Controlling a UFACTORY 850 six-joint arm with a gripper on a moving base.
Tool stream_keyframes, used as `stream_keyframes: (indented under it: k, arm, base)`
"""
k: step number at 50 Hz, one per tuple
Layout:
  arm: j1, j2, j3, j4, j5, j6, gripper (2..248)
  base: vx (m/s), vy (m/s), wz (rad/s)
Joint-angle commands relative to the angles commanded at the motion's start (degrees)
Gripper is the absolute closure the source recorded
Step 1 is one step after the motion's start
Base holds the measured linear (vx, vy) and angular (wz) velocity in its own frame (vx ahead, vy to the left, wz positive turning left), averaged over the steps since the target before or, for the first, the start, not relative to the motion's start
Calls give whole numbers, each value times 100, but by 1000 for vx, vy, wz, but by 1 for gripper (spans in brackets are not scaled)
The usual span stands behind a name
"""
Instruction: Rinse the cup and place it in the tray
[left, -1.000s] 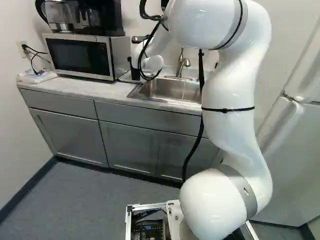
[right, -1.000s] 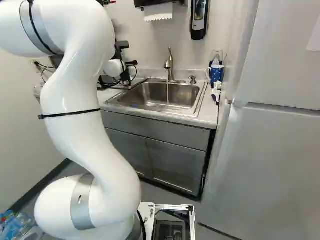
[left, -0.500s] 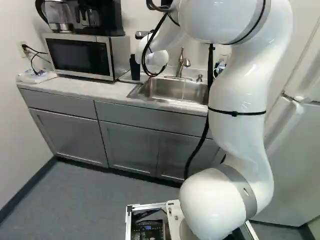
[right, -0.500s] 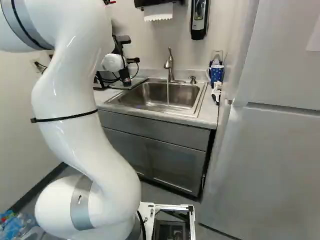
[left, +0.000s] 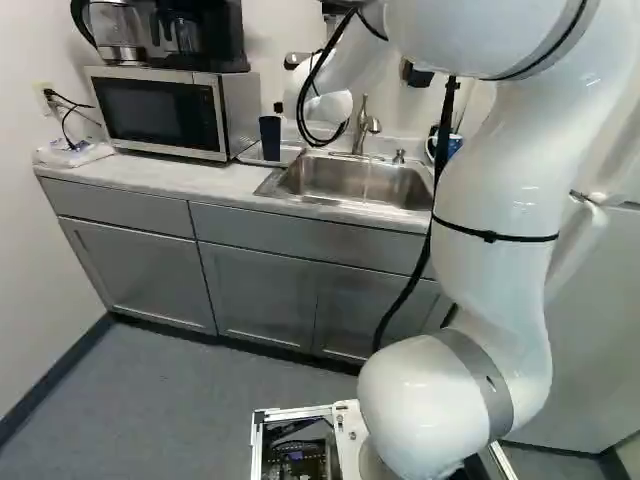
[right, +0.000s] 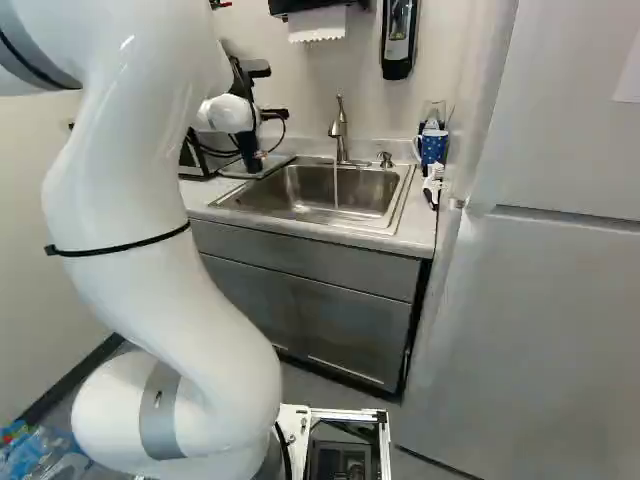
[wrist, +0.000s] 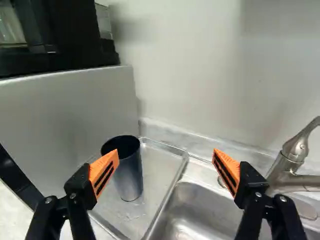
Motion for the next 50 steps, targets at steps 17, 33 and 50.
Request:
stream_keyframes:
  k: [17, 33, 50]
  arm:
    - [-241, 115, 122, 0, -37, 0, 3]
    - [-317, 154, 4, 0, -37, 0, 3]
    - [-390, 185, -165, 0, -39, 0, 3]
  base:
    - [0, 0, 0]
    - [0, 0, 0]
    - [0, 0, 0]
